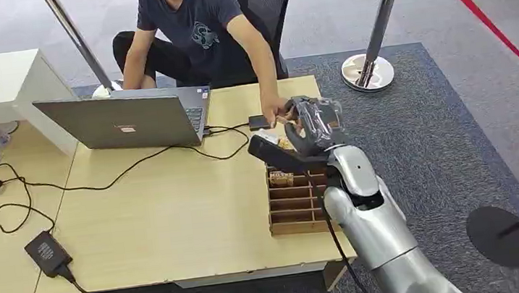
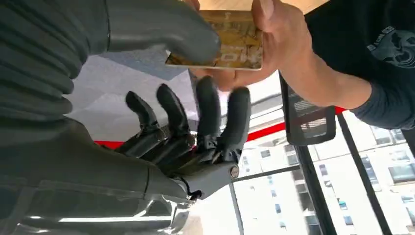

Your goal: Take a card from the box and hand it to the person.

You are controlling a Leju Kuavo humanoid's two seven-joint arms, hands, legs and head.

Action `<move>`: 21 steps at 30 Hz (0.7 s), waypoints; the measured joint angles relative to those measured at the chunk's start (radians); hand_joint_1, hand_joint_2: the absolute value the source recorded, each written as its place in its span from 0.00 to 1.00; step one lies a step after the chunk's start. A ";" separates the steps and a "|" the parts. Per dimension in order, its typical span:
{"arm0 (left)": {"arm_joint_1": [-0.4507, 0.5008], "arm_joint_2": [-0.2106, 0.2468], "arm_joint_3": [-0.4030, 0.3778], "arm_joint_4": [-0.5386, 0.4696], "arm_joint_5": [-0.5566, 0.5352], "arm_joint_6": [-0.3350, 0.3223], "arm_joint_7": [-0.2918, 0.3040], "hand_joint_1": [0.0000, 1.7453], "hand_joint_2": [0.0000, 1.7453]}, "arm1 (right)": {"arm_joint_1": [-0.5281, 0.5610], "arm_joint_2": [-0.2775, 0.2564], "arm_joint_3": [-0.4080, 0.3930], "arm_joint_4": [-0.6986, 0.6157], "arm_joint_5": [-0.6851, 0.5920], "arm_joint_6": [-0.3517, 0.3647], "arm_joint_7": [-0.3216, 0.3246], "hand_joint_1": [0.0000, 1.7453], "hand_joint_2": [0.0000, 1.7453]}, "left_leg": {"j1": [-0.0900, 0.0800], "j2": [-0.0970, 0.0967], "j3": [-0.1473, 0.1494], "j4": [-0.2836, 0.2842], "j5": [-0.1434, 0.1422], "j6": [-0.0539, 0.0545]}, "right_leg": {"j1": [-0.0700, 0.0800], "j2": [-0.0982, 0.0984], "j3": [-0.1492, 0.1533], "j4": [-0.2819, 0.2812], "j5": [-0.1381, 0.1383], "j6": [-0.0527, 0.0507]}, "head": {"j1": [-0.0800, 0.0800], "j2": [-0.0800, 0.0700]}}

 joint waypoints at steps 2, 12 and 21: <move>0.000 0.000 0.000 0.000 0.001 0.000 0.002 0.00 0.00 | 0.005 0.000 -0.008 0.000 0.002 -0.010 0.003 0.00 0.00 | 0.000 0.000 0.000 0.000 0.000 0.000 | 0.000 0.000 0.000 0.000 0.000 0.000 | 0.000 0.000; 0.001 0.000 0.000 0.000 0.003 0.000 0.003 0.00 0.00 | 0.042 0.000 -0.035 -0.002 0.000 -0.046 0.013 0.00 0.00 | 0.000 0.000 0.000 0.000 0.000 0.000 | 0.000 0.000 0.000 0.000 0.000 0.000 | 0.000 0.000; 0.000 0.001 0.000 0.000 0.002 0.000 0.007 0.00 0.00 | 0.065 0.000 -0.046 -0.019 0.000 -0.050 0.010 0.00 0.00 | 0.000 0.000 0.000 0.000 0.000 0.000 | 0.000 0.000 0.000 0.000 0.000 0.000 | 0.000 0.000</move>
